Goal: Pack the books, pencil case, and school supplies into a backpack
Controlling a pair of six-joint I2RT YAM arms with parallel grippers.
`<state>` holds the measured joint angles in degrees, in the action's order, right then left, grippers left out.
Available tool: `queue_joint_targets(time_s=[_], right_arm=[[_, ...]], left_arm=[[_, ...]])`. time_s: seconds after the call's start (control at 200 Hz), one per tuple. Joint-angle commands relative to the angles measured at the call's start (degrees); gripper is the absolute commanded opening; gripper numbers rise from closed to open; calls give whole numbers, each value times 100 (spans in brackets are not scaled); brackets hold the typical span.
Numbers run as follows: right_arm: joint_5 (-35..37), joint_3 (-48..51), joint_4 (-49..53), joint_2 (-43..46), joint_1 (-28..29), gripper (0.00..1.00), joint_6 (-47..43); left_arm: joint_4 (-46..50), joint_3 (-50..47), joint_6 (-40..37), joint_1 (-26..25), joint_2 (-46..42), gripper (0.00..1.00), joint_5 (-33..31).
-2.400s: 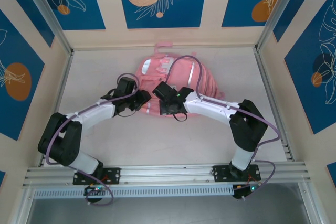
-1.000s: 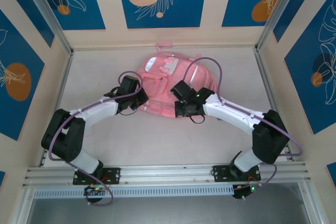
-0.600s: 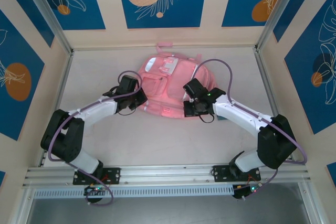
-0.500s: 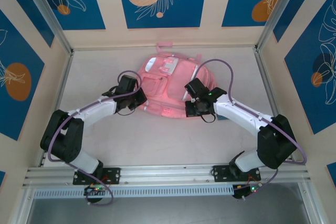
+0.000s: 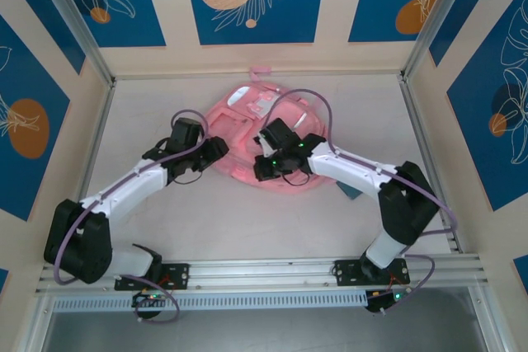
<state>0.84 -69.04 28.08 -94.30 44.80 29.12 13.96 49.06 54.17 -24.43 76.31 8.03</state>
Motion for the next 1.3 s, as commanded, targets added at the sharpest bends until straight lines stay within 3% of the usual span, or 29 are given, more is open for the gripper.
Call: queue_joint_targets(time_s=[0.0,0.235,0.37,0.545,0.68,0.84,1.01,1.15,1.215,1.295], right_arm=[[-739,-424,-591,-246,91,0,117],[-880,-491,-752,-408,157,0,260],[-847,-416,-673,-337,198,0,295],[-468,-346,-243,-206,314,0,296],[304,-194,467,-32,467,0,342],[1503,351,1328,467,513,0,587],[2485,864,1893,1102,213,0,767],[2975,726,2014,1092,-103,0,702],[2985,550,1913,971,-146,0,582],[2608,267,1601,760,-95,0,300]], left_arm=[[-254,-330,430,32,-114,57,533],[-1025,-400,792,-58,243,58,1016],[-1339,-297,891,-123,658,53,1116],[-1327,-156,850,-142,936,31,977],[-1023,-12,613,-133,920,12,669],[-618,112,280,-98,836,3,317],[-372,138,53,-23,737,1,175],[-117,139,-111,44,589,3,23],[26,114,-186,99,479,8,-42],[243,72,-261,188,297,24,-86]])
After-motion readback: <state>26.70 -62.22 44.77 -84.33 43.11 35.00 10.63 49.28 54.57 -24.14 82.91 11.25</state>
